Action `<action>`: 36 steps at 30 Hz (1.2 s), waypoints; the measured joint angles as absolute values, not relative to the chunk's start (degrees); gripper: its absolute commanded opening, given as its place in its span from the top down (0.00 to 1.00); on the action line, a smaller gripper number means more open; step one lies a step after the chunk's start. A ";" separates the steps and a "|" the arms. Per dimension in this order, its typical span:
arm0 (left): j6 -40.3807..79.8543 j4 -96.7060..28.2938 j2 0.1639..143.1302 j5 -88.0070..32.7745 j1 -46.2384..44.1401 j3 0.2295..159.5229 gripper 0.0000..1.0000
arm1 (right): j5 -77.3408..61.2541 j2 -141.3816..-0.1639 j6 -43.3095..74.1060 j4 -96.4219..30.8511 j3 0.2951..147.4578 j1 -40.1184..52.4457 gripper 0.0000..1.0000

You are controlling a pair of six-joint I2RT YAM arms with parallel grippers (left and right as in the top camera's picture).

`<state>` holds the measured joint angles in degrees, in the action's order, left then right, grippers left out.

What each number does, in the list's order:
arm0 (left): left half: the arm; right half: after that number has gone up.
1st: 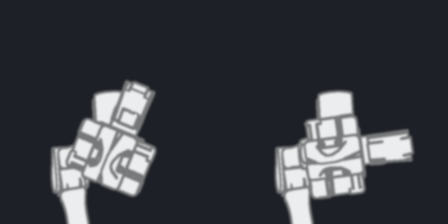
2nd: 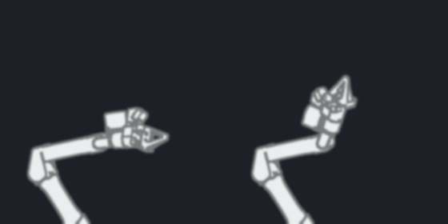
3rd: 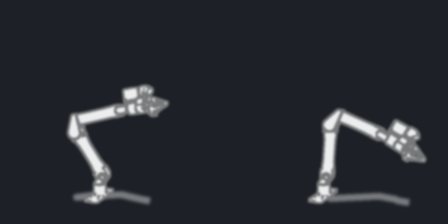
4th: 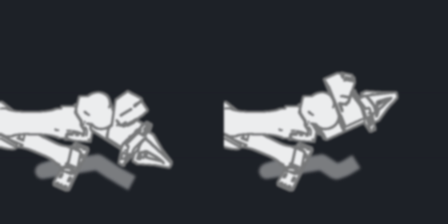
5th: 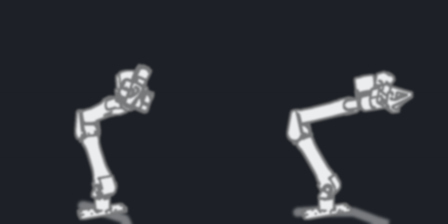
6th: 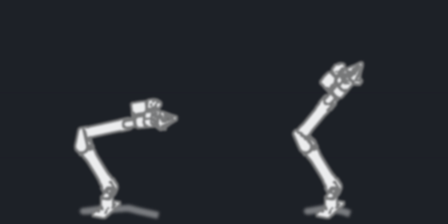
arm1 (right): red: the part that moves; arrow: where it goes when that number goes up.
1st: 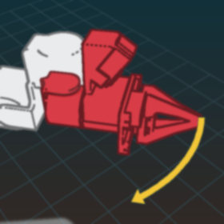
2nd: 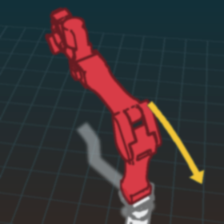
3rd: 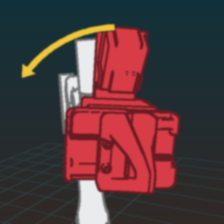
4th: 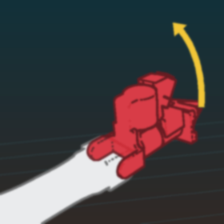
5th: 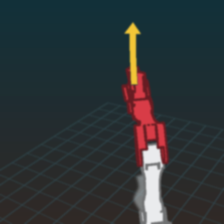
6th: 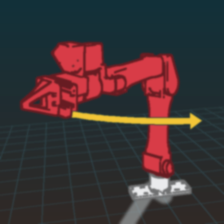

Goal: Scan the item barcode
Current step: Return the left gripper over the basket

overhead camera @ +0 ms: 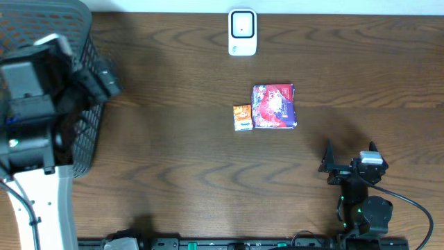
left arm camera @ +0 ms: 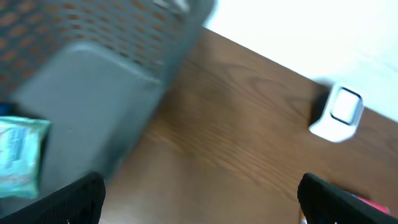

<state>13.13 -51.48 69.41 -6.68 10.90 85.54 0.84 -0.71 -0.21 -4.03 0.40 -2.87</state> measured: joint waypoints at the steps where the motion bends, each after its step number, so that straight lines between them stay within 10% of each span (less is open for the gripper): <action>1: 13.10 -51.72 69.41 -6.66 12.01 85.54 0.02 | 0.84 -0.71 -0.21 -4.05 0.40 -2.87 0.01; 36: 13.13 -52.51 69.54 -6.46 14.55 85.54 0.01 | 0.84 -0.71 -0.21 -4.05 0.40 -2.87 0.01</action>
<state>13.13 -52.51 69.54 -6.46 14.55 85.54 0.84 -0.71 -0.21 -4.05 0.40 -2.87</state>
